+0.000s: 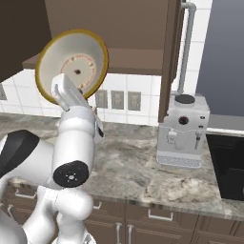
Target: Open the cabinet. Pick the bowls from the counter and place them in the cabinet. Then close the cabinet.
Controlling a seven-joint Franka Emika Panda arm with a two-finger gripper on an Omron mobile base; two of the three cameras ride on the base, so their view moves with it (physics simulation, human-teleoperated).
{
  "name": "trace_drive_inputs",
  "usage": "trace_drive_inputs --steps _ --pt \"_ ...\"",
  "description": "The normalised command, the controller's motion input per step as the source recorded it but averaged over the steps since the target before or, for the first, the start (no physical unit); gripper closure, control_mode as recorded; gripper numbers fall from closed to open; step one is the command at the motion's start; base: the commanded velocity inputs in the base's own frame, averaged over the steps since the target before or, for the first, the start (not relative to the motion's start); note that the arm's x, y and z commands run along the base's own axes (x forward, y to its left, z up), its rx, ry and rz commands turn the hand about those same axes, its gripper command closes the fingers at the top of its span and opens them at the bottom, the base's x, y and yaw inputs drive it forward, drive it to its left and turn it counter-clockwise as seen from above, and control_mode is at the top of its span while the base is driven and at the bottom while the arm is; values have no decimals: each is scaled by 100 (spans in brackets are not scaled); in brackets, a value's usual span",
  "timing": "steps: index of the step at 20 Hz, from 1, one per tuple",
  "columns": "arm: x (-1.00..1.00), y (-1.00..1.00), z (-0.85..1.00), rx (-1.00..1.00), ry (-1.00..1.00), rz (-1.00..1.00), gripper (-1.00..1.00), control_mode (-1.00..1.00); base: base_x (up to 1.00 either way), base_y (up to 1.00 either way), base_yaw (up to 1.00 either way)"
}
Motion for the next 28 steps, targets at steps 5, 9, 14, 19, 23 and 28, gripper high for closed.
trace_drive_inputs --steps 5,9,14,19,23,28 --pt "12 -7 41 1 4 0 100 -100 0 0 0" --pt "22 -5 15 0 6 -3 100 -100 0 0 0" --pt "16 0 18 0 8 -9 100 -100 0 0 0" --pt "20 0 22 0 13 -11 100 -100 0 0 0" --pt "34 3 14 -2 19 -4 100 -100 0 0 0" --pt "35 0 7 -1 24 0 100 -100 0 0 0"
